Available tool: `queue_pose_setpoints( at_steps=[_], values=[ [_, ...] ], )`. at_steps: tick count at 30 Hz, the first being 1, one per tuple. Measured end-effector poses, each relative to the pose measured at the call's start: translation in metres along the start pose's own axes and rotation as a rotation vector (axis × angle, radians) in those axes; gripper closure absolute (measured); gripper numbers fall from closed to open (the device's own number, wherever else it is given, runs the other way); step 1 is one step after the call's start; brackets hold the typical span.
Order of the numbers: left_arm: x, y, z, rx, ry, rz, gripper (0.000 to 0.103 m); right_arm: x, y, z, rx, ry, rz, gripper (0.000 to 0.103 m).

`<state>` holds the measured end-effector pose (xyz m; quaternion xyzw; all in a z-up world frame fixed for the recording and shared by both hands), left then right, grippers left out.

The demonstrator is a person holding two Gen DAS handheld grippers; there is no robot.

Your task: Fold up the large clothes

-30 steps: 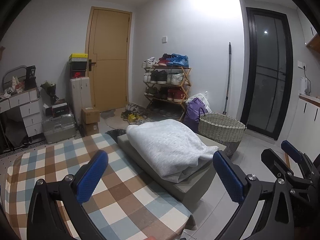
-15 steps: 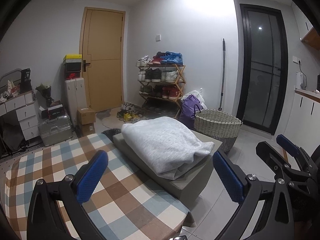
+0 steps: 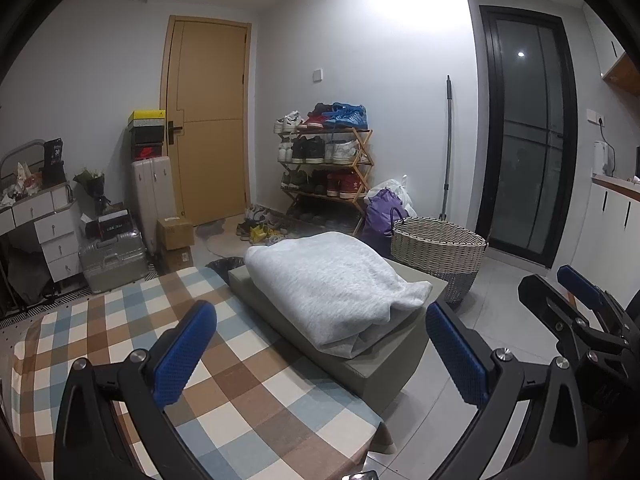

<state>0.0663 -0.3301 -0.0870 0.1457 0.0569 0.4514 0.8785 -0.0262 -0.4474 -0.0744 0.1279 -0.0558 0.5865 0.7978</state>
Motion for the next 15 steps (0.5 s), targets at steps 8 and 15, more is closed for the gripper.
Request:
queue_pose_setpoints(
  at_steps=[8, 15],
  values=[
    [-0.0033, 0.0003, 0.0000, 0.003, -0.013, 0.003, 0.001, 0.0035, 0.0036, 0.0001, -0.015, 0.015, 0.004, 0.000],
    [-0.0033, -0.0010, 0.0002, 0.005, -0.020, 0.012, 0.001, 0.0029, 0.0002, -0.0026, -0.002, 0.015, 0.000, 0.000]
  ],
)
Point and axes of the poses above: each gripper's, at about its wrist camera, not at the fingertips, and y roughly against the way its jaws point, x to its left, z to its top, the point moved 4 cm from there along -y, roughly the way its jaws point, and after that the axes turned 6 degrees about -y, right-handed, at the moved point
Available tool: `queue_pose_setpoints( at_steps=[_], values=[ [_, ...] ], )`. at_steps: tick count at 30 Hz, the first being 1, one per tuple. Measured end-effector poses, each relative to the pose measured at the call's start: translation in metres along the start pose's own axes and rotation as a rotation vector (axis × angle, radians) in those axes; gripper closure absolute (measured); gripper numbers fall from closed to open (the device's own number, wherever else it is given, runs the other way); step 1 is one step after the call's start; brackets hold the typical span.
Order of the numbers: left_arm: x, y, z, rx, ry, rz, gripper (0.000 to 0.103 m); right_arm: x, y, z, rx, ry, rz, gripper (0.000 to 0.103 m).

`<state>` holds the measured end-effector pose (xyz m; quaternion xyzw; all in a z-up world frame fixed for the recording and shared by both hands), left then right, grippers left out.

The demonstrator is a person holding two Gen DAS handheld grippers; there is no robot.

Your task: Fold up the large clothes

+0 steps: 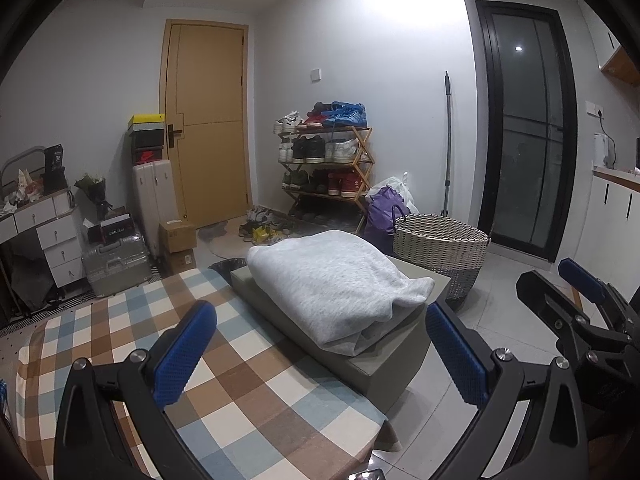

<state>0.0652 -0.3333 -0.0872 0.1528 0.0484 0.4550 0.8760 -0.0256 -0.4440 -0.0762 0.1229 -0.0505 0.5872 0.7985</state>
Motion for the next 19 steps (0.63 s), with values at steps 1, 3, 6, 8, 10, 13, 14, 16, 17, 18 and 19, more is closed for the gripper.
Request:
queue_pose_setpoints(
  at_steps=[1, 3, 6, 8, 10, 13, 14, 16, 17, 18, 19],
  values=[
    [0.000, 0.000, 0.000, 0.000, -0.001, 0.001, 0.001, -0.001, -0.001, -0.001, 0.004, -0.002, 0.000, 0.000],
    [0.001, 0.000, 0.000, 0.000, -0.001, 0.004, 0.001, -0.002, -0.001, -0.001, 0.008, -0.009, -0.001, 0.000],
    [0.000, -0.001, 0.000, 0.002, 0.002, -0.001, 0.001, -0.004, 0.000, 0.000, 0.008, -0.015, -0.001, 0.000],
    [-0.001, -0.002, -0.001, 0.006, 0.001, 0.003, 0.001, -0.004, 0.000, -0.001, 0.007, -0.013, -0.001, 0.000],
    [-0.002, -0.004, -0.002, 0.017, -0.006, 0.003, 0.001, -0.004, 0.000, -0.001, 0.007, -0.009, 0.001, 0.000],
    [-0.002, -0.005, -0.003, 0.020, -0.009, 0.004, 0.001, -0.003, -0.002, -0.004, 0.013, -0.002, 0.000, 0.000],
    [-0.002, -0.006, -0.003, 0.021, -0.007, -0.001, 0.001, -0.002, -0.003, -0.004, 0.015, 0.000, -0.001, 0.000],
    [0.000, -0.007, -0.005, 0.020, 0.000, 0.001, 0.001, -0.002, -0.005, -0.006, 0.021, 0.003, -0.002, 0.000],
    [0.002, -0.008, -0.006, 0.022, 0.009, 0.010, 0.001, -0.001, -0.005, -0.007, 0.024, 0.003, 0.000, 0.000],
    [0.005, -0.009, -0.008, 0.025, 0.027, 0.008, 0.001, -0.001, -0.006, -0.008, 0.025, 0.003, 0.000, 0.000],
    [0.007, -0.011, -0.009, 0.026, 0.036, -0.003, 0.001, 0.000, -0.007, -0.009, 0.031, 0.003, 0.000, 0.000]
  ],
)
Point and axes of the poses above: each gripper's, at about its wrist camera, not at the fingertips, and y roughly against the way its jaws point, x to its left, z to its top, the point moved 4 cm from there along -y, roughly the way its jaws point, and after that the axes turned 6 degrees about -y, right-handed, at the moved point
